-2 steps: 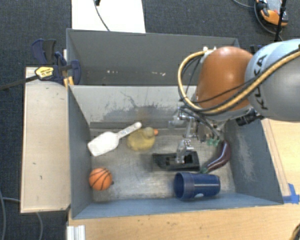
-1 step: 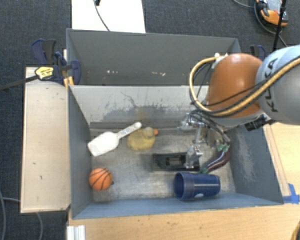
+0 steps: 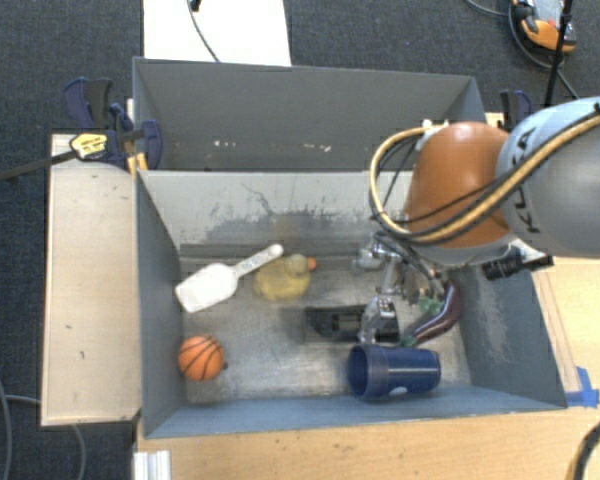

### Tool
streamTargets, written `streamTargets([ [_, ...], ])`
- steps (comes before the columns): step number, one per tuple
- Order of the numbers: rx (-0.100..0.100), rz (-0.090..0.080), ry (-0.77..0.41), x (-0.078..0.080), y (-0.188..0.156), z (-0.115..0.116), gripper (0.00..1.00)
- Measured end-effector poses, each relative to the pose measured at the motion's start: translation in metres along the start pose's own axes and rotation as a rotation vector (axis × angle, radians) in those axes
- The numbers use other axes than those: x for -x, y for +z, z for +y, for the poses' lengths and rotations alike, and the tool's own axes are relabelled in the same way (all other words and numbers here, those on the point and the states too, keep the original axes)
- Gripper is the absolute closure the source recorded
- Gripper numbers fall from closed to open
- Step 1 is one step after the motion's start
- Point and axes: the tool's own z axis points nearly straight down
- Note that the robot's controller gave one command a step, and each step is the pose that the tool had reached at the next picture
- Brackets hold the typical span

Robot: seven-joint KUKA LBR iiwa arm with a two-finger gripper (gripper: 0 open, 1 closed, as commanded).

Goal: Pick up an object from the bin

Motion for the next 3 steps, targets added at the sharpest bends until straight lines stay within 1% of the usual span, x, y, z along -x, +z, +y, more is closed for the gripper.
streamTargets([
  [1, 0.004, -0.008, 0.034, -0.0111, 0.0615, 0.0040, 0.00],
  [2, -0.003, 0.000, 0.077, -0.0133, 0.0631, 0.0116, 1.00],
  [3, -0.003, 0.000, 0.077, -0.0133, 0.0631, 0.0116, 1.00],
])
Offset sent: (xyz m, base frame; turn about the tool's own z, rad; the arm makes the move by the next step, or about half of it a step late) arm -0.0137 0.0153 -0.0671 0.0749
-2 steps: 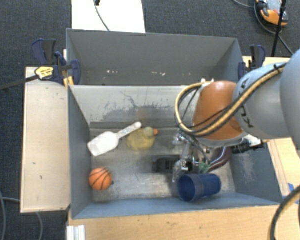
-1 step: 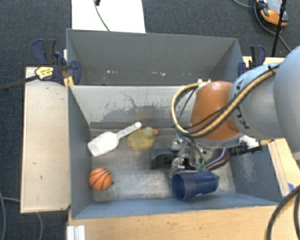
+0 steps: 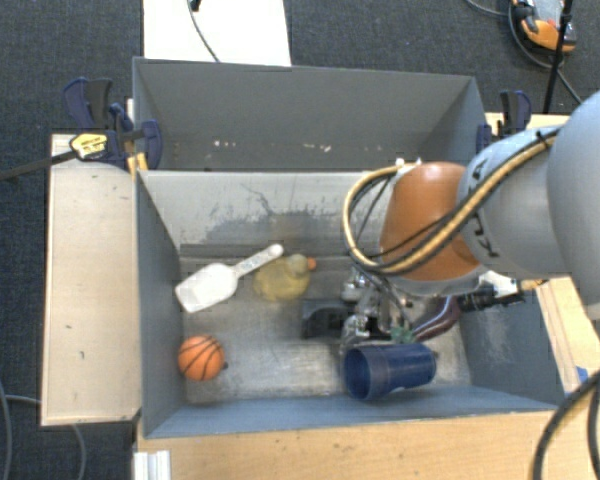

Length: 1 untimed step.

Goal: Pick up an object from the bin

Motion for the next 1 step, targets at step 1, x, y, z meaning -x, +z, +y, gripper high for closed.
streamTargets([
  [1, 0.000, 0.000, 0.000, -0.0008, -0.0024, -0.0003, 1.00],
])
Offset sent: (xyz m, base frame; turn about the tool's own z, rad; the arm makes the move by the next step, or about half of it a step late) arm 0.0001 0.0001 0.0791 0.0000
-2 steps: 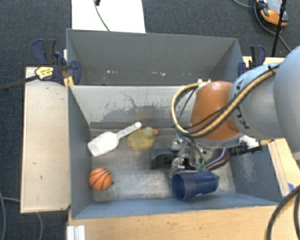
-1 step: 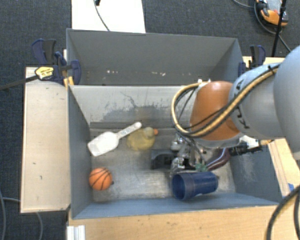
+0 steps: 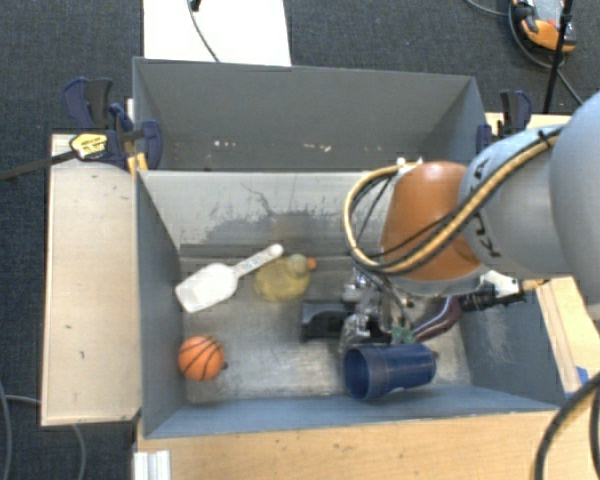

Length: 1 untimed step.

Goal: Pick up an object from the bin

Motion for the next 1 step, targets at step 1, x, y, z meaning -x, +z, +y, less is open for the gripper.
streamTargets([
  [1, 0.000, 0.008, 0.000, -0.0025, -0.0167, -0.0001, 1.00],
])
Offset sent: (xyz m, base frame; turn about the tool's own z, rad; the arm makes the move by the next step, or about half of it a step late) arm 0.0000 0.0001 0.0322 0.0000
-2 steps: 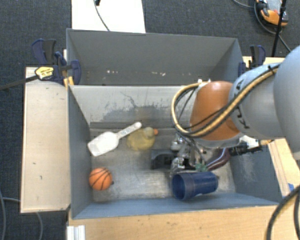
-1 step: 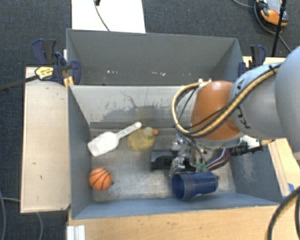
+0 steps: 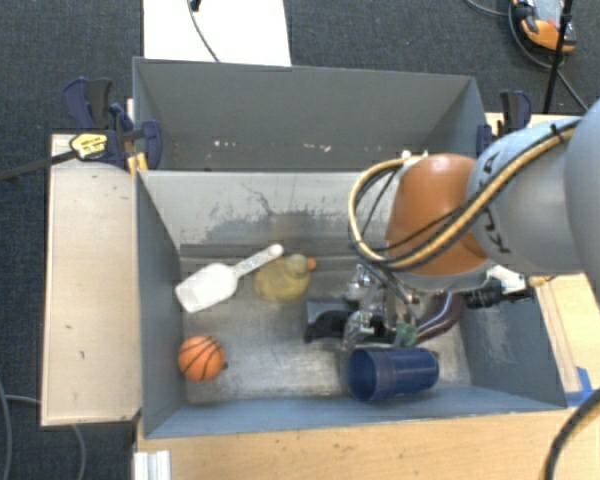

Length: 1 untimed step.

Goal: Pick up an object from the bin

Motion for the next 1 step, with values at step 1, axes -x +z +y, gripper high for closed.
streamTargets([
  [1, 0.001, 0.001, -0.001, -0.0002, -0.0230, 0.0007, 1.00],
])
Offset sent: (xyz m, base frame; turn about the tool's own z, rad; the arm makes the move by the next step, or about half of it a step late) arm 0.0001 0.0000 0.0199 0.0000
